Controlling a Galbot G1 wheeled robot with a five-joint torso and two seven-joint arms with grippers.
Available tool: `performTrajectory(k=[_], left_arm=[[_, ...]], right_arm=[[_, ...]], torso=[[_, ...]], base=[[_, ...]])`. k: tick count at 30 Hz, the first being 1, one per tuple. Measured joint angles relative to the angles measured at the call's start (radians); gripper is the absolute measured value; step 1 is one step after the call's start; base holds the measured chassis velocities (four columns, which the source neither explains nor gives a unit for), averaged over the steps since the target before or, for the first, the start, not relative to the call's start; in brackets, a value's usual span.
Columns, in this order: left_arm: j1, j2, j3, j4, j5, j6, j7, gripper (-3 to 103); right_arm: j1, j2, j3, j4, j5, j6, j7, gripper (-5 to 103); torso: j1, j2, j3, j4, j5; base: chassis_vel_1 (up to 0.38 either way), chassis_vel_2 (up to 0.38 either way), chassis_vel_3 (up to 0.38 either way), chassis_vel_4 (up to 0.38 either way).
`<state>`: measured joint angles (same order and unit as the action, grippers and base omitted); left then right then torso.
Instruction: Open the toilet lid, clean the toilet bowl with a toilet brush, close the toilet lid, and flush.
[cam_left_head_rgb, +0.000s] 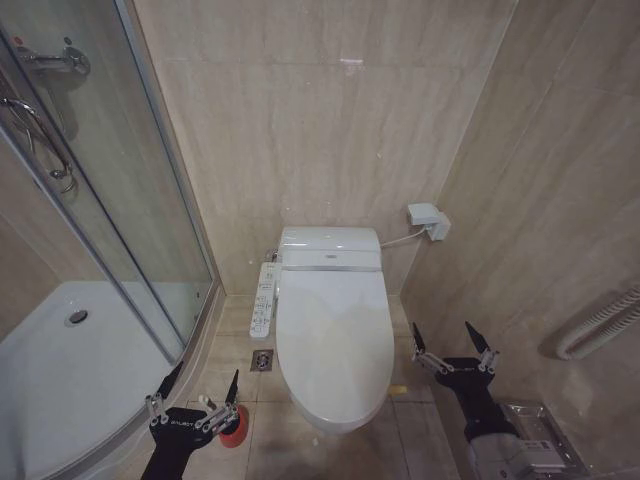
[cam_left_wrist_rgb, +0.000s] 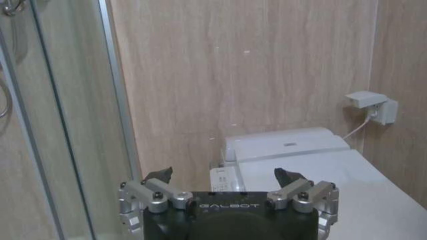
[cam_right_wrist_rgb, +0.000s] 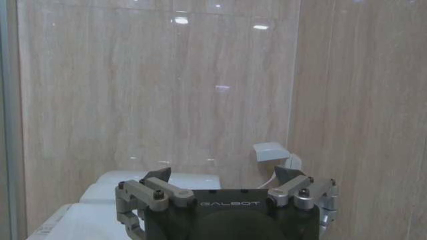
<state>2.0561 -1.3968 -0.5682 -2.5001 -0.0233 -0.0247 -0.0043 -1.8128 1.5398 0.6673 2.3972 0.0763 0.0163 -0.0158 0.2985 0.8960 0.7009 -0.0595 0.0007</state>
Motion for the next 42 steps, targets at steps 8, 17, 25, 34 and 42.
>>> performTrajectory(k=[8,17,25,34,42], left_arm=[[0.000,0.000,0.000,0.000,0.000,0.000,0.000,99],[0.000,0.000,0.000,0.000,0.000,0.000,0.000,99],[0.000,0.000,0.000,0.000,0.000,0.000,0.000,99],[0.000,0.000,0.000,0.000,0.000,0.000,0.000,99],[0.000,0.000,0.000,0.000,0.000,0.000,0.000,99]], right_arm=[[0.000,0.000,0.000,0.000,0.000,0.000,0.000,100],[0.000,0.000,0.000,0.000,0.000,0.000,0.000,100],[0.000,0.000,0.000,0.000,0.000,0.000,0.000,100],[0.000,0.000,0.000,0.000,0.000,0.000,0.000,100],[0.000,0.000,0.000,0.000,0.000,0.000,0.000,100]], torso=[[0.000,0.000,0.000,0.0000,0.0000],[0.000,0.000,0.000,0.0000,0.0000],[0.000,0.000,0.000,0.0000,0.0000],[0.000,0.000,0.000,0.0000,0.0000],[0.000,0.000,0.000,0.0000,0.0000]], base=[[0.000,0.000,0.000,0.000],[0.000,0.000,0.000,0.000],[0.000,0.000,0.000,0.000],[0.000,0.000,0.000,0.000],[0.000,0.000,0.000,0.000]])
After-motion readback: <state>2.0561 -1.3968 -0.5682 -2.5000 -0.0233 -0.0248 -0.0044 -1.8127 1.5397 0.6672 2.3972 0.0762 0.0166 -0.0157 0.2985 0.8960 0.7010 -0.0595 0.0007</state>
